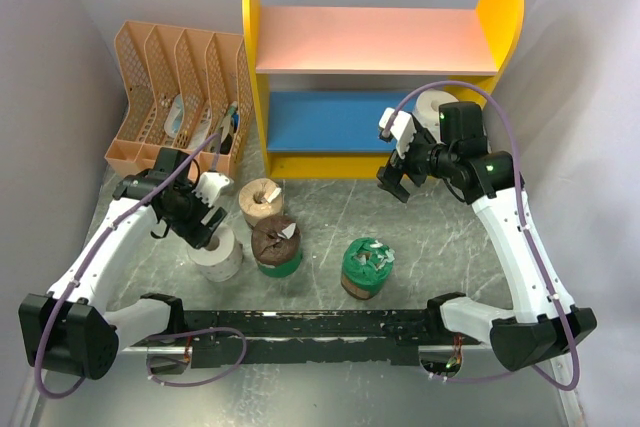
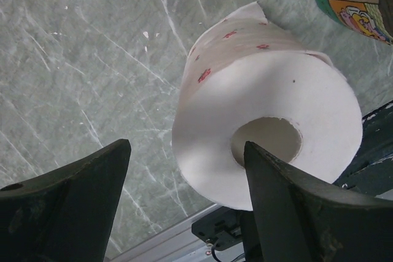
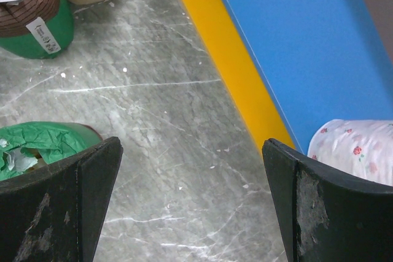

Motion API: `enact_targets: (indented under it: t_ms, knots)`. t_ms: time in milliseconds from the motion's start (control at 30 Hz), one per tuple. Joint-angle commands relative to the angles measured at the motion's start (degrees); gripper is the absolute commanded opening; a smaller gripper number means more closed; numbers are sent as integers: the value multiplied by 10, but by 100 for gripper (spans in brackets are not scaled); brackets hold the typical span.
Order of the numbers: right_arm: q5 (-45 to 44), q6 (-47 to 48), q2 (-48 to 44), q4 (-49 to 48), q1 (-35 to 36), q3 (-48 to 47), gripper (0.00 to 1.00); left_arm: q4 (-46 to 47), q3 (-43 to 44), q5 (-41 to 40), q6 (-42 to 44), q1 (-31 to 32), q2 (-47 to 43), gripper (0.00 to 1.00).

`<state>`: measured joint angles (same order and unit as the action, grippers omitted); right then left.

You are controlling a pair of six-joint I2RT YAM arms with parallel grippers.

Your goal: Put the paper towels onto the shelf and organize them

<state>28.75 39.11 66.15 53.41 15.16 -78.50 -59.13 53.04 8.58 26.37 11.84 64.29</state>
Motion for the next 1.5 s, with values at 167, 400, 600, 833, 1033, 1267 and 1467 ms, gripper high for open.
enact_targets:
  t_ms: [167,400,600,833,1033,1267,1467]
  knots:
    - [0,3,5,-12,-3,1,100,-6,1,-2,11,2,7,62]
    - [-7,3,3,-13,-3,3,100,-21,20,16,17,2,24,46]
    - [-34,11,1,-11,-4,6,100,-40,67,45,14,2,39,16]
    - [-51,30,11,44,-4,-29,100,-60,204,86,-18,2,69,7]
    - [-69,20,-10,48,-17,-4,100,-63,313,112,-89,2,103,7]
    - [-34,16,-22,56,-82,-11,100,-65,422,100,-185,5,141,7]
    - [11,3,-12,56,-122,-34,100,-112,543,-16,-310,10,204,7]
